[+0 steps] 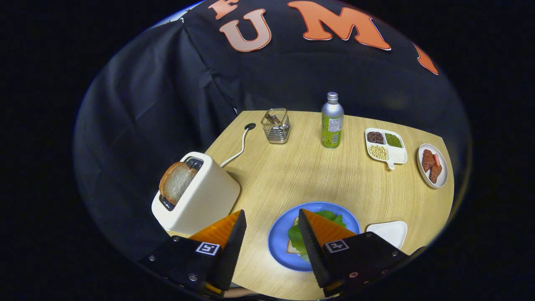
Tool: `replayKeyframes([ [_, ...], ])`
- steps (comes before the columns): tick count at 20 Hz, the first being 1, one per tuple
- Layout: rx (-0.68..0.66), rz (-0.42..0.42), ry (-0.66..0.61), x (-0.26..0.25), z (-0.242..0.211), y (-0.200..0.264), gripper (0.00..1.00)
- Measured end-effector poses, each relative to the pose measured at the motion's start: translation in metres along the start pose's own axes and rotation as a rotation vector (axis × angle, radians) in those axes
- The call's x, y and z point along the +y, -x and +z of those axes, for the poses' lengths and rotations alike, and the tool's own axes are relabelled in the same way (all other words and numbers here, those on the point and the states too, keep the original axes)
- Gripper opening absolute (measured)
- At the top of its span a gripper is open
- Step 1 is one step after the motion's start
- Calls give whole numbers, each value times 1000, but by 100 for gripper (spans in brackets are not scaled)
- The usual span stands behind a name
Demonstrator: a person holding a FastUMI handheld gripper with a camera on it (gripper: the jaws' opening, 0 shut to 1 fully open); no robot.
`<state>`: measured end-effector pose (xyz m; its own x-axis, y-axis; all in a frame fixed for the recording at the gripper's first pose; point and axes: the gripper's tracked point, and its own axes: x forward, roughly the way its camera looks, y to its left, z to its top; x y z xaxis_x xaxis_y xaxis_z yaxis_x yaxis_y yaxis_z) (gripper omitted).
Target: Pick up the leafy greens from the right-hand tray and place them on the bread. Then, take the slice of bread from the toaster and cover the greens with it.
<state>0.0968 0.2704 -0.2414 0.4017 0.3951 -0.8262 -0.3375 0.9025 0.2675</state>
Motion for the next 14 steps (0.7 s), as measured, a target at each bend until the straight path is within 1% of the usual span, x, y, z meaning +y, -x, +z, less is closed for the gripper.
replayKeyframes([
  [4,4,8,28,40,18,2,90],
  [6,10,22,31,62,24,1,94],
  [9,31,28,42,90,31,-1,96],
  [14,68,16,66,130,38,-9,95],
])
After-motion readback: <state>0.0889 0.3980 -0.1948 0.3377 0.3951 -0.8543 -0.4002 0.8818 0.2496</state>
